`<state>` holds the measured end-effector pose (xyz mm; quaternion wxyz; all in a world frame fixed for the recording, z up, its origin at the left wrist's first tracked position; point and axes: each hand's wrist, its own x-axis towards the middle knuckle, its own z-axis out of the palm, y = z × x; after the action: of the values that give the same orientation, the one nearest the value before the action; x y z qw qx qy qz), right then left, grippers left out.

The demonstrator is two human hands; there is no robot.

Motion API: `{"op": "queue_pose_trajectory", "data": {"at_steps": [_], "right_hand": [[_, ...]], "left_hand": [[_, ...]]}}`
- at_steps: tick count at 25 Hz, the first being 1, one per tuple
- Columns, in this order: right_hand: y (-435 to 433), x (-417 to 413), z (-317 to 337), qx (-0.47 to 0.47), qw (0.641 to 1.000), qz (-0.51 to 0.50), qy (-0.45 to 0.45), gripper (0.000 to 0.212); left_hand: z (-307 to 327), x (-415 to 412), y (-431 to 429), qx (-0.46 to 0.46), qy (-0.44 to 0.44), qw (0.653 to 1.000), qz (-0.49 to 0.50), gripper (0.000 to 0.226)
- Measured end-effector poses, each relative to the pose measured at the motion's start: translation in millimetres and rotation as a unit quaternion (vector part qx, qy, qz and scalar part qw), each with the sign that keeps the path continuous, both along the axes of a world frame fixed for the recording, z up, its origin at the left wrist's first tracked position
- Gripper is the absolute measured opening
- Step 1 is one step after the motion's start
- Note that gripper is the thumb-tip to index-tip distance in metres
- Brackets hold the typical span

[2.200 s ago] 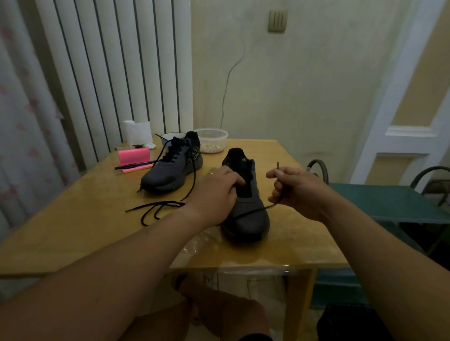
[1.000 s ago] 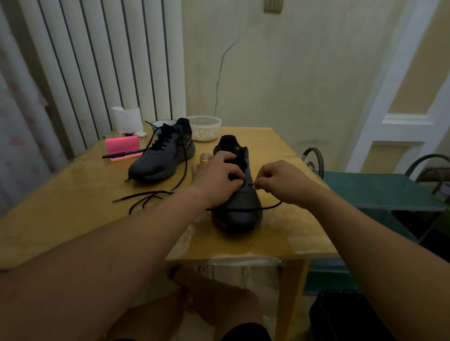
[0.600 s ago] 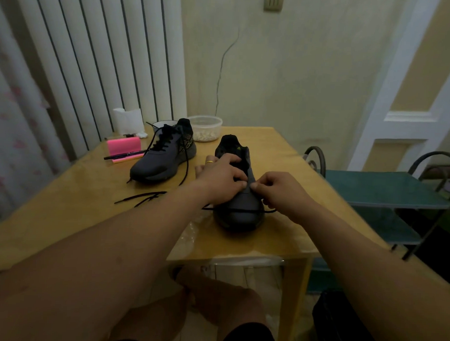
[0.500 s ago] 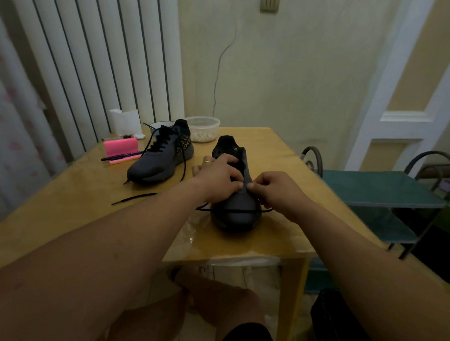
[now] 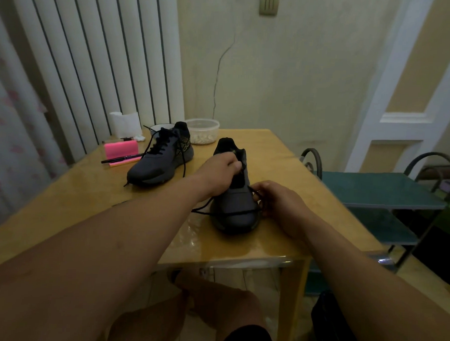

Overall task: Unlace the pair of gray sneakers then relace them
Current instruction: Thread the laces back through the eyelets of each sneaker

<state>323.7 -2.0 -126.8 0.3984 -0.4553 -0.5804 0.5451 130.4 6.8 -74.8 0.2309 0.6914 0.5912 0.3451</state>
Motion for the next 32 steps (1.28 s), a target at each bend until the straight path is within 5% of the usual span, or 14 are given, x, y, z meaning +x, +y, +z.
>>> {"op": "queue_pose_trajectory", "data": {"at_steps": [2, 5, 10, 12, 15, 17, 21, 28, 32], "right_hand": [[-3, -1, 0, 0.027, 0.999, 0.011, -0.03, 0.036], [-8, -5, 2, 0.047, 0.997, 0.028, -0.046, 0.025], [-14, -5, -1, 0.097, 0.987, 0.033, -0.122, 0.02], [-15, -16, 0, 0.103, 0.983, 0.017, -0.149, 0.033], [-16, -45, -4, 0.126, 0.964, -0.073, -0.222, 0.067], [-12, -58, -10, 0.124, 0.95, -0.124, -0.257, 0.079], [-1, -58, -9, 0.103, 0.96, -0.082, -0.247, 0.111], [-2, -50, -5, 0.102, 0.965, -0.05, -0.237, 0.107], [4, -45, 1, 0.086, 0.969, -0.025, -0.23, 0.096]], "left_hand": [[5, -1, -1, 0.003, -0.148, 0.989, 0.025, 0.023], [8, -3, -7, -0.037, -0.417, 0.905, 0.073, 0.03], [13, -14, -7, -0.062, -0.528, 0.843, 0.086, 0.033], [19, -22, -3, -0.026, -0.428, 0.9, 0.076, 0.023], [21, -21, -8, -0.007, -0.045, 0.999, 0.003, 0.017], [18, -19, -13, -0.013, 0.144, 0.989, -0.042, 0.013], [21, -24, -13, 0.013, 0.379, 0.921, -0.092, 0.013], [69, -63, -3, 0.133, 0.576, 0.806, -0.037, 0.029], [64, -88, 0, 0.158, 0.478, 0.856, 0.115, 0.034]]}}
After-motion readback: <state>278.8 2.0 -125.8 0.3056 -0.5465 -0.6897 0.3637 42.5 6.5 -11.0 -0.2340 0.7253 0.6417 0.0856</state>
